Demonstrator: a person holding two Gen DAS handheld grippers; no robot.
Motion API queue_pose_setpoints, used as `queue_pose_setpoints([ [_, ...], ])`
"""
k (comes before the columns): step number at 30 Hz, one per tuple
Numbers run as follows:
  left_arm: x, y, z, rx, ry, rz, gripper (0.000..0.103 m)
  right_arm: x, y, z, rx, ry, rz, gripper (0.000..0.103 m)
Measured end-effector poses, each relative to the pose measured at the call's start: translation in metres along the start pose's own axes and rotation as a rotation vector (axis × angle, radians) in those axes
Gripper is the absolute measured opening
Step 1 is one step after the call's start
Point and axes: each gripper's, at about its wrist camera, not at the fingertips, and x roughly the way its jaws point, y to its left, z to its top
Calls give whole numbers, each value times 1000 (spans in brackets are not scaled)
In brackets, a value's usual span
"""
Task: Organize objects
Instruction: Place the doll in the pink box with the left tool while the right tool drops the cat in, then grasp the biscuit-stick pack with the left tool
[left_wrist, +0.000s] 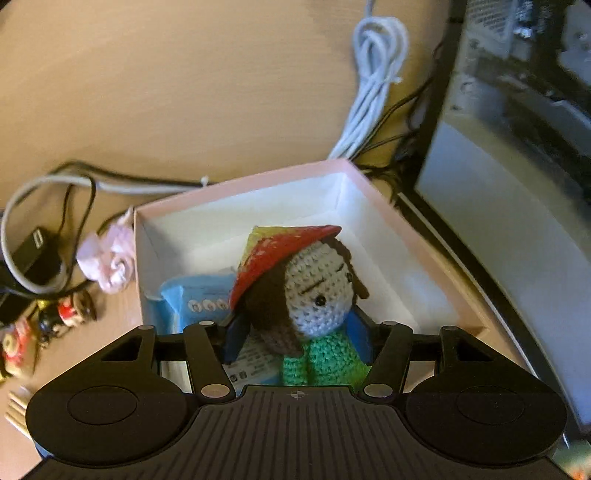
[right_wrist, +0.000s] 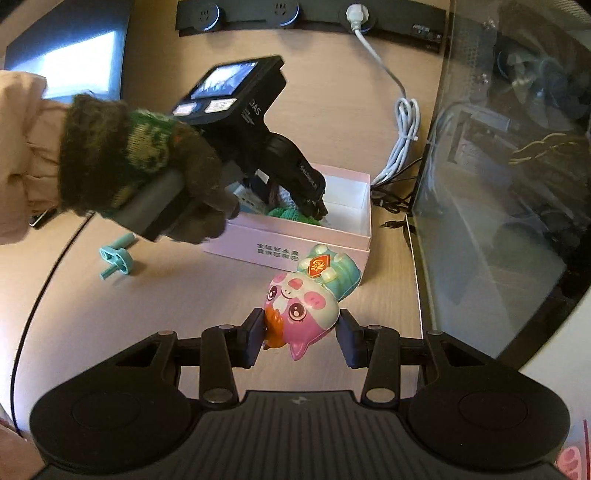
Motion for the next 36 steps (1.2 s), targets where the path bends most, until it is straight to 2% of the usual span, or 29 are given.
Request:
queue_pose_setpoints([
  [4,-31,22,-7,-39,-39,-4,63,11,-1,12,-23,-24,-4,41],
  [9,-84,61,-29,-178,-125,-38,58,30,-7,41,-30,-71,-42,41],
  [12,-99,69,-33,-200,-138,-53,58,52,-8,63,-26,-91,-54,41],
  [14,-112,72,-35,-200,-178,-62,58,69,-7,76,-38,-105,-83,41],
  [17,-125,77,-38,-225,-211,-68,58,99,-12,90,-27,-61,-79,42],
  [18,-126,78,-40,-229,-210,-60,58,106,-15,91,-14,-50,-90,47],
  [20,-130,82,-53,-233,-206,-42,58,107,-17,86,-3,-38,-112,51],
  [22,-132,85,-74,-226,-194,-8,58,97,-18,78,10,-47,-100,63],
  [24,-135,87,-101,-205,-174,51,58,85,-16,66,15,-57,-98,69],
  [27,-139,91,-141,-187,-128,115,58,72,-12,50,26,-38,-75,69],
  [30,-143,104,-168,-229,-83,145,58,66,-3,36,37,-10,-48,69],
  [32,-144,118,-172,-296,-81,153,58,64,7,29,38,7,-35,71],
  [36,-141,147,-155,-437,-122,184,58,65,27,24,24,32,-6,72],
])
